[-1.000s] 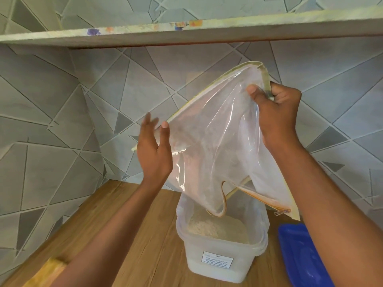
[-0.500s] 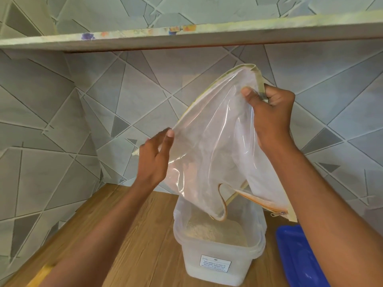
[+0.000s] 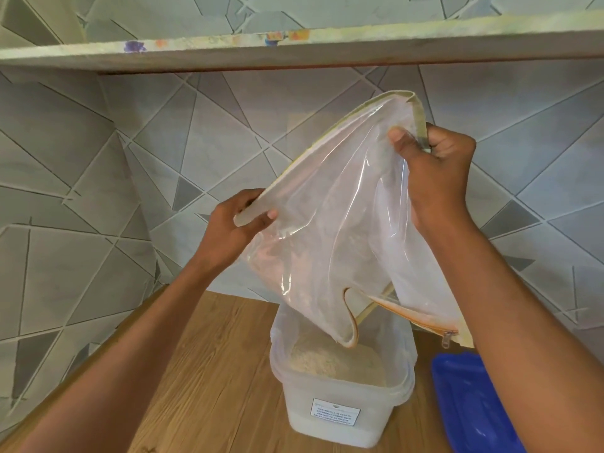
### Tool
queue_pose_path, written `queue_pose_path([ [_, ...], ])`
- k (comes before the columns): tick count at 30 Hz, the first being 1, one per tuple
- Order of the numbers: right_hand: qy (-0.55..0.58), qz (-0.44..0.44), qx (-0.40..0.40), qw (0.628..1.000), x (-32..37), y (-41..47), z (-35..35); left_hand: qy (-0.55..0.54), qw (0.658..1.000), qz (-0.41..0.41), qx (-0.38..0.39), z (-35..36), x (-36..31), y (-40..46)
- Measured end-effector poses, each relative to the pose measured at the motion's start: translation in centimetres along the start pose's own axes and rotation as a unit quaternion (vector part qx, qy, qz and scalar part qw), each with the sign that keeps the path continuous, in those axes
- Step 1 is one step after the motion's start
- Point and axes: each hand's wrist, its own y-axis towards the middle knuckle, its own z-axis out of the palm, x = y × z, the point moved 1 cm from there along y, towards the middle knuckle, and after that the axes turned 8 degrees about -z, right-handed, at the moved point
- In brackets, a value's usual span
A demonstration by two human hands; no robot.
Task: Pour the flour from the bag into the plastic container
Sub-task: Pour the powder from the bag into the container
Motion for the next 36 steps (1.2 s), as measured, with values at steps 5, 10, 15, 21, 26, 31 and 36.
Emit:
queue_pose_path([
  [5,-0.009,0.017,0.017,1.000,-0.4,1.3,-0.2,0.041,0.997,0.063,0.003,-0.1,-2.4,1.7],
  [10,-0.065,0.002,0.071,0.995,-1.0,3.2,-0.4,0.015,0.996,0.083,-0.011,0.8,-4.9,4.1],
  [15,-0.242,-0.040,0.127,0.961,-2.5,4.2,-2.7,-0.013,0.995,0.067,-0.075,1.5,-4.8,5.9],
  [21,-0.320,-0.060,0.049,0.944,-4.1,-2.0,-4.9,-0.064,0.992,0.039,-0.098,1.5,-5.5,7.0],
  [26,-0.368,-0.177,-0.089,0.908,-6.8,-14.0,-4.4,-0.060,0.991,0.034,-0.117,1.0,-5.9,7.7],
  [31,-0.323,-0.011,0.026,0.946,-13.4,-18.9,-1.5,-0.062,0.990,0.021,-0.127,0.3,-6.3,7.5],
  [36,-0.198,0.248,0.053,0.947,-16.6,-17.6,2.2,-0.066,0.988,0.006,-0.136,-1.2,-6.6,6.9],
])
